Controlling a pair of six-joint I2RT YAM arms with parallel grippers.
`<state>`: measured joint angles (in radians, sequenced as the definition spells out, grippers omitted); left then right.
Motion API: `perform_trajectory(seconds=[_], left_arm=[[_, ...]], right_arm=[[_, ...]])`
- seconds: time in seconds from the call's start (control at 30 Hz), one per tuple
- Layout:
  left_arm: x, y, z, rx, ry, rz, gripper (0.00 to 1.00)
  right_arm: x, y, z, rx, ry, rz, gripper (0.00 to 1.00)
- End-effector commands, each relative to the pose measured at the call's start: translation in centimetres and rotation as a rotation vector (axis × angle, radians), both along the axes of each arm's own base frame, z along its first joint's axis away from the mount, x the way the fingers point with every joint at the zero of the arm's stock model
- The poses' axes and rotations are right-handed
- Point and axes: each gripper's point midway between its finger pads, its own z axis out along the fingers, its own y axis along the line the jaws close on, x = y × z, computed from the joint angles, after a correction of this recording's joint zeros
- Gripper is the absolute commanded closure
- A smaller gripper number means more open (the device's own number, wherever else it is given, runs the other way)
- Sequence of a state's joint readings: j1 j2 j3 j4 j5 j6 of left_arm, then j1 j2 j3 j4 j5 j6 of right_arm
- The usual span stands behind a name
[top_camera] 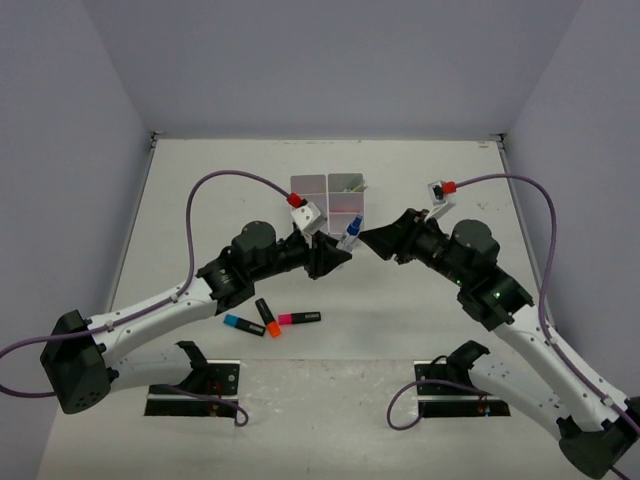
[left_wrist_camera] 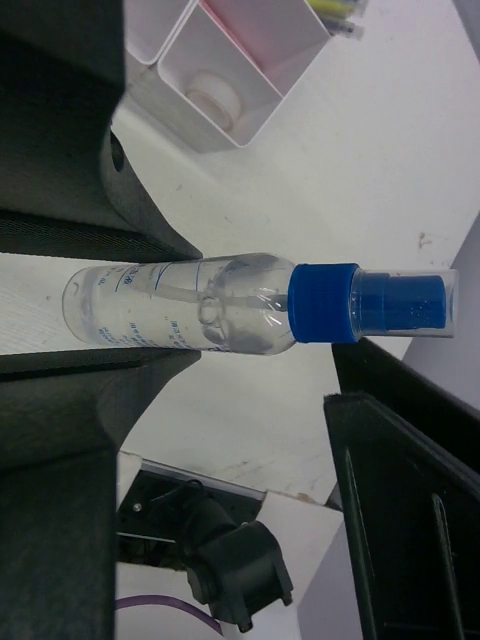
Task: Sort the stationery into containers
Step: Pick up the stationery from the center of the board, then place the stationery in the storage box.
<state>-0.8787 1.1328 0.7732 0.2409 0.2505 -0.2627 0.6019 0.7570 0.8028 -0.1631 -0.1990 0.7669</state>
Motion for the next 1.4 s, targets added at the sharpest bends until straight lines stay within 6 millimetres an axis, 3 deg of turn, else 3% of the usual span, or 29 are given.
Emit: perform_trajectory(seconds=[0.0, 0.3, 0.37, 0.5, 0.53, 0.67, 0.7, 0.77, 0.8, 0.93, 1.03, 1.1, 1.2, 1.27, 1.37], left_arm=[[-0.5, -0.9, 2.9, -0.099, -0.028, -0.043, 1.0], [-1.6, -1.5, 3.0, -0.097, -0.014, -0.113, 1.0], [-1.6, -1.6, 3.1, -0.095, -0.015, -0.117, 1.0], [-1.2, -1.6, 2.8, -0.071, -0.011, -0.106, 1.0], [-1.0, -1.6, 2.6, -0.063, -0.009, -0.093, 0.98], [0.4, -0.8, 2.2, -0.027, -0.002, -0.002, 0.61], [0.6, -0.5, 2.0, -0.018, 0.002, 0.017, 0.48], [1.2, 0.1, 1.6, 0.003, 0.008, 0.068, 0.0], [1.6, 0.4, 1.3, 0.019, 0.012, 0.095, 0.0], [3.5, 5.5, -1.4, 0.227, 0.084, 0.357, 0.0], [4.4, 12.4, -2.1, 0.366, 0.125, 0.672, 0.0], [4.8, 16.5, -1.3, 0.404, 0.105, 0.865, 0.0], [3.1, 23.0, -1.0, 0.478, 0.15, 1.132, 0.0], [2.3, 25.1, -0.8, 0.504, 0.145, 1.201, 0.0], [1.5, 26.4, -0.9, 0.496, 0.134, 1.217, 0.0]], right_arm=[[-0.4, 2.2, 2.8, 0.048, -0.072, 0.119, 0.5], [1.2, 3.8, 1.8, -0.019, -0.063, 0.136, 0.59], [1.3, 4.1, 1.8, -0.036, -0.068, 0.139, 0.67], [1.7, 4.2, 1.2, -0.066, -0.076, 0.135, 1.0], [1.8, 4.1, 0.9, -0.074, -0.077, 0.129, 1.0], [2.8, 3.4, 0.4, -0.096, -0.099, 0.068, 1.0], [3.0, 3.3, 0.4, -0.1, -0.103, 0.055, 1.0], [3.7, 3.2, 0.5, -0.104, -0.116, 0.026, 1.0], [4.0, 3.1, 0.5, -0.106, -0.119, 0.014, 1.0], [7.4, 2.8, 1.6, -0.17, -0.179, -0.094, 1.0], [10.4, 3.3, 2.7, -0.231, -0.225, -0.153, 1.0], [11.7, 3.4, 4.0, -0.247, -0.259, -0.184, 1.0], [16.1, 4.8, 2.9, -0.292, -0.3, -0.256, 1.0], [18.3, 5.6, 1.7, -0.32, -0.319, -0.283, 1.0], [20.4, 7.0, 1.2, -0.324, -0.369, -0.292, 1.0]])
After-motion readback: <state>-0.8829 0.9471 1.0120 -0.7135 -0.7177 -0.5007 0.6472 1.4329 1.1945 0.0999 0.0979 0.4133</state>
